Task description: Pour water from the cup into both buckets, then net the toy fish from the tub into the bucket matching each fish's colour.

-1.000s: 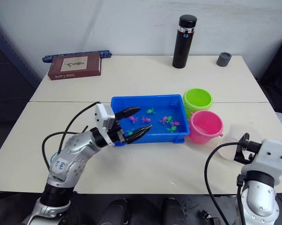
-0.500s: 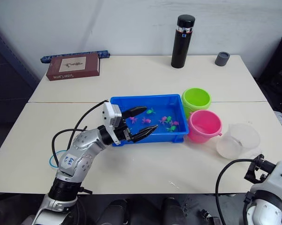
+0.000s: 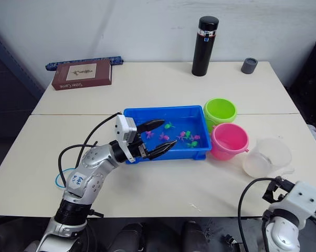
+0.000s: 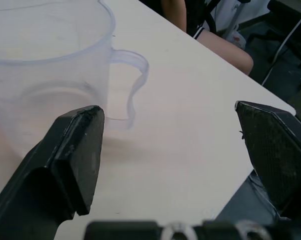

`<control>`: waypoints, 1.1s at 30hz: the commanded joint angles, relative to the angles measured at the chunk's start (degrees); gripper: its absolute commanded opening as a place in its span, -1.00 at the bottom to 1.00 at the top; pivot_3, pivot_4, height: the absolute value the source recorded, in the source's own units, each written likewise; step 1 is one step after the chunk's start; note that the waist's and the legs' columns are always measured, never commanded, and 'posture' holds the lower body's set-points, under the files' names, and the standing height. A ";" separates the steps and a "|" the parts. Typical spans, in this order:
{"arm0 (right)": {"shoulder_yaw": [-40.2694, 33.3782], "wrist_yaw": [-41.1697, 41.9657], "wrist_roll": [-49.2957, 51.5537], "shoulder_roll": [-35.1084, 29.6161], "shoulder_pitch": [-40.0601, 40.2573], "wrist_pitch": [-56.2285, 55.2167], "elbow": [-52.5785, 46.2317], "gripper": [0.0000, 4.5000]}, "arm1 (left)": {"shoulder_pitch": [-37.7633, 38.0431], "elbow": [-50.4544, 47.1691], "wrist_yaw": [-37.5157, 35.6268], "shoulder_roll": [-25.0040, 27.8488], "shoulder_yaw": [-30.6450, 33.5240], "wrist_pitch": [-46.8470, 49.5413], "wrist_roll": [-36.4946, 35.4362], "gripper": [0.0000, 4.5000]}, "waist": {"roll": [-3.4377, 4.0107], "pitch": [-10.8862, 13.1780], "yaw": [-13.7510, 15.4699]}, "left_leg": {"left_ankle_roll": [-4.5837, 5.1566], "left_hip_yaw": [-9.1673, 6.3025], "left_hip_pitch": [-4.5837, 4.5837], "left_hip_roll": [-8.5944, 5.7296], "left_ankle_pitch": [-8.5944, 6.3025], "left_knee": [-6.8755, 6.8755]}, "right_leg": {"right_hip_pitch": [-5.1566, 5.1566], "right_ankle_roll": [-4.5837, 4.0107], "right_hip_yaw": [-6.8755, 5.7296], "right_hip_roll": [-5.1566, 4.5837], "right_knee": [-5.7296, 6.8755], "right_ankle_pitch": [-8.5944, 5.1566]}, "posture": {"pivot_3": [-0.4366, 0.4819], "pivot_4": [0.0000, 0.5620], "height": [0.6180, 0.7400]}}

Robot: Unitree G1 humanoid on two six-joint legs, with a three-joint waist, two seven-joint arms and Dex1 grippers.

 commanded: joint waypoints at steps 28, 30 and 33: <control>-2.84 0.20 2.03 -5.20 -5.04 -5.53 10.44 0.97 | 3.03 -3.81 1.58 0.22 0.62 -0.86 1.16 1.00 | 0.00 0.00 -0.07 | 0.01 0.02 0.00 -0.01 0.00 0.00 | 0.00 0.02 0.03 0.00 0.01 0.01 | -0.05 -0.47 1.00; -2.94 0.30 2.10 -5.58 -5.32 -5.89 11.11 0.97 | 3.19 -3.93 1.66 0.33 0.64 -0.83 1.18 1.00 | 0.01 0.00 -0.10 | 0.01 0.03 0.00 -0.01 0.00 0.01 | 0.00 0.02 0.04 0.00 0.01 0.01 | -0.05 -0.47 1.00; -3.85 0.53 2.60 -6.97 -6.34 -6.08 12.46 0.97 | 3.45 -4.09 1.78 0.51 0.77 -0.89 1.24 1.00 | 0.01 0.00 -0.11 | 0.01 0.02 0.01 -0.01 0.00 0.01 | 0.00 0.02 0.03 0.00 0.02 0.01 | -0.05 -0.47 1.00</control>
